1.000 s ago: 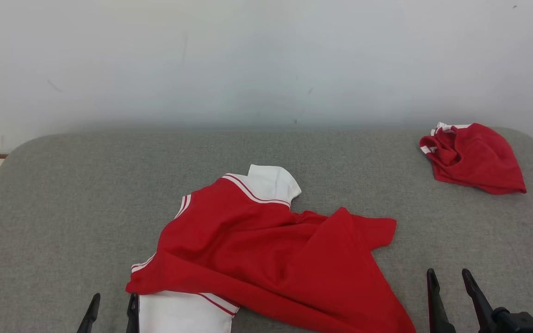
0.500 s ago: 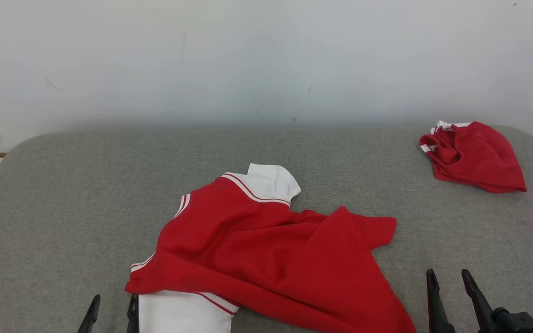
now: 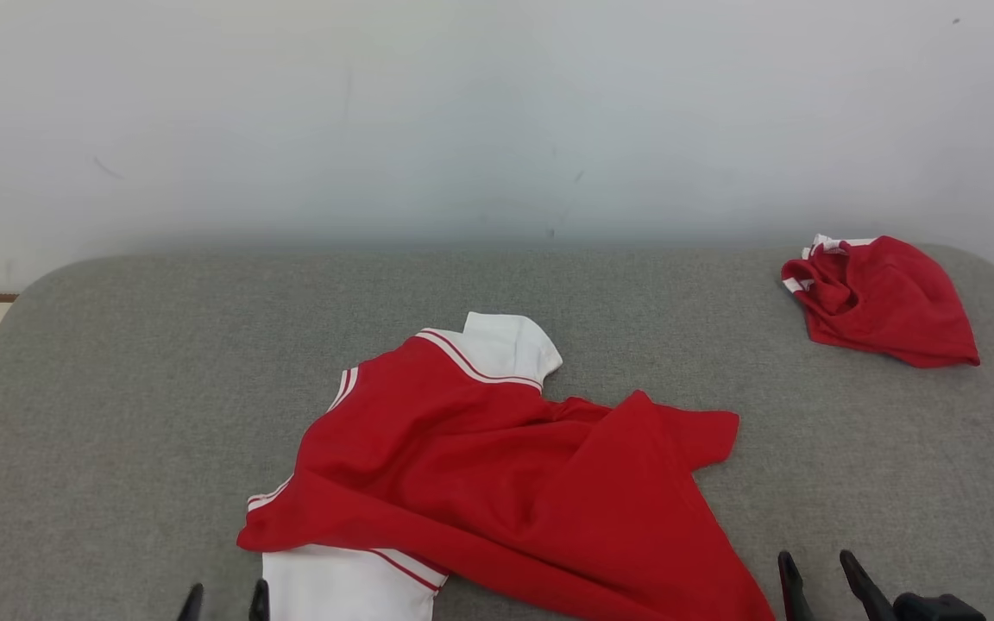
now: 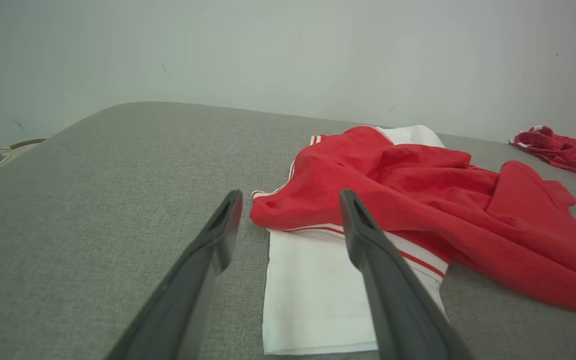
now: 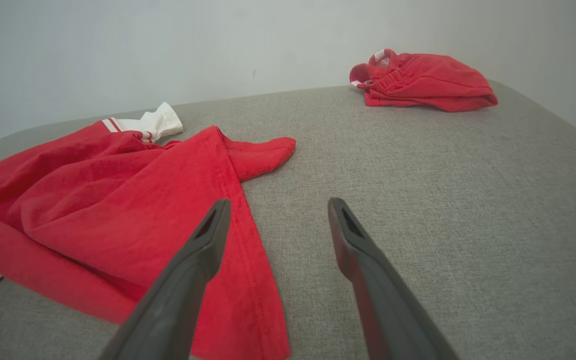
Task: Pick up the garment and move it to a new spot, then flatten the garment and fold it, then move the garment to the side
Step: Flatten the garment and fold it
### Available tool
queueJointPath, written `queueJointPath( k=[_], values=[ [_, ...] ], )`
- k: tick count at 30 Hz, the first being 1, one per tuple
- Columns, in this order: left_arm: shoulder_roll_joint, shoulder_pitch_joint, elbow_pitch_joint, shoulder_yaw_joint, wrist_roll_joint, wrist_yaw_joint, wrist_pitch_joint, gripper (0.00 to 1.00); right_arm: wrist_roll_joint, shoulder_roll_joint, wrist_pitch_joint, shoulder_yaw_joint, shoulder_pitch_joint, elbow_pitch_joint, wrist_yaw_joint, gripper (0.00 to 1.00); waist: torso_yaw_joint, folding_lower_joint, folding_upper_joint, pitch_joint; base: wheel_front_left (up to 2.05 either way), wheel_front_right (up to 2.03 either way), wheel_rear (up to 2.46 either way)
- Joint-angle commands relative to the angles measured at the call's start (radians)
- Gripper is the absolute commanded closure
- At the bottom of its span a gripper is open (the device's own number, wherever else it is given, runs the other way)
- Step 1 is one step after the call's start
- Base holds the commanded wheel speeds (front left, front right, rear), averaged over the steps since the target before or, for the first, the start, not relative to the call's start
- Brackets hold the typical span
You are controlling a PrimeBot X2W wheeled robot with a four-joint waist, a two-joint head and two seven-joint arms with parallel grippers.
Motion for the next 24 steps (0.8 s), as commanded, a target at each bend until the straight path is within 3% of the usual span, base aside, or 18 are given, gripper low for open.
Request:
queueJointPath(
  k=[1,8,24],
  values=[
    [0.001,0.019,0.018,-0.005,-0.011,-0.008,-0.005,0.0,0.017,-0.01,0.015,0.005,0.019,0.009,-0.001,0.0,0.001,0.0,0.0,0.0,0.0,0.0,0.0],
    [-0.001,0.004,0.142,-0.032,-0.074,-0.031,-0.005,0.0,0.071,-0.041,0.088,0.047,0.029,0.068,-0.001,0.0,-0.008,0.0,0.0,0.009,0.0,0.0,0.0],
    [-0.001,-0.1,0.384,-0.068,-0.117,-0.021,-0.005,0.0,0.121,-0.03,0.022,0.162,-0.093,0.302,-0.001,0.0,-0.024,0.0,0.0,0.029,0.0,0.0,0.0]
  ],
)
